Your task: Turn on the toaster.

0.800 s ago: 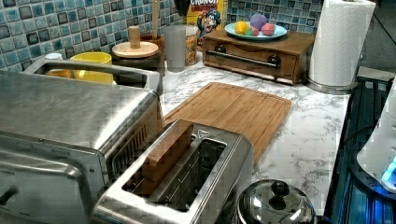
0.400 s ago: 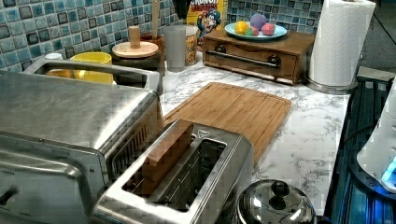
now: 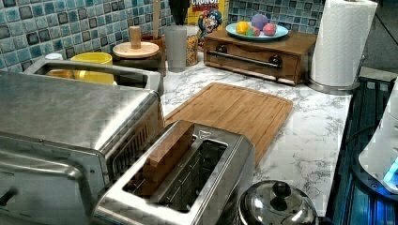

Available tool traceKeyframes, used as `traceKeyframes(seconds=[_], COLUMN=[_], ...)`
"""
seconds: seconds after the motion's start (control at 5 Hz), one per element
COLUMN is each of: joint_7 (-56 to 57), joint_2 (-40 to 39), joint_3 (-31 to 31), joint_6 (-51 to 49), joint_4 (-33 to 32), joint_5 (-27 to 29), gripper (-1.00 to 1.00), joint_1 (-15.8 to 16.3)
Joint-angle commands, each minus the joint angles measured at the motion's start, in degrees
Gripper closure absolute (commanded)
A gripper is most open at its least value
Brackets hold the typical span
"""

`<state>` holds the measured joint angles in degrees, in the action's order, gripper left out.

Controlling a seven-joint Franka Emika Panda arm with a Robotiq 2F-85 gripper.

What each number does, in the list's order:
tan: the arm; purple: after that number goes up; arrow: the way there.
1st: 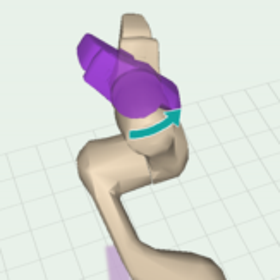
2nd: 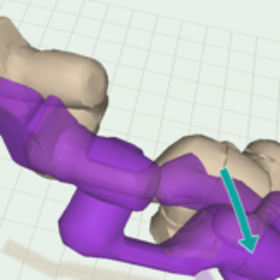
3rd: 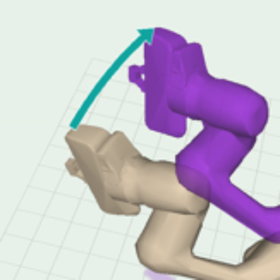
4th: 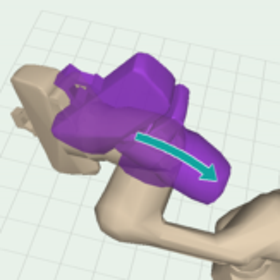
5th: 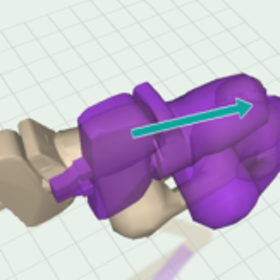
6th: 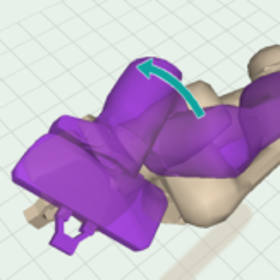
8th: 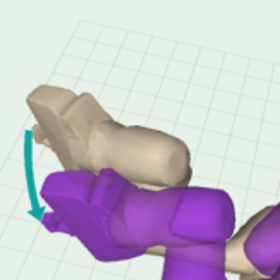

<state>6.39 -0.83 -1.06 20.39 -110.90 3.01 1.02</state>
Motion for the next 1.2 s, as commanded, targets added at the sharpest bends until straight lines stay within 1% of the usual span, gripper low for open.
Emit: traceKeyframes(seconds=[0.2,0.4,0.6,0.8,1.0,1.2], joint_7=[8.21,10.22,12.07,14.93,20.28,25.31], joint_2=[8.01,11.08,13.74,19.22,20.48,20.95], joint_3=[-5.53,-7.06,-7.66,-7.65,-8.07,-9.49], joint_6=[3.67,4.65,3.5,5.06,2.56,2.58], joint_4=[-13.67,-17.51,-19.66,-23.8,-24.5,-25.7], joint_5=[4.06,6.31,6.76,8.55,11.47,13.25], gripper=[1.0,1.0,1.0,1.0,1.0,1.0], joint_1=[4.1,4.18,4.21,5.81,8.23,11.24])
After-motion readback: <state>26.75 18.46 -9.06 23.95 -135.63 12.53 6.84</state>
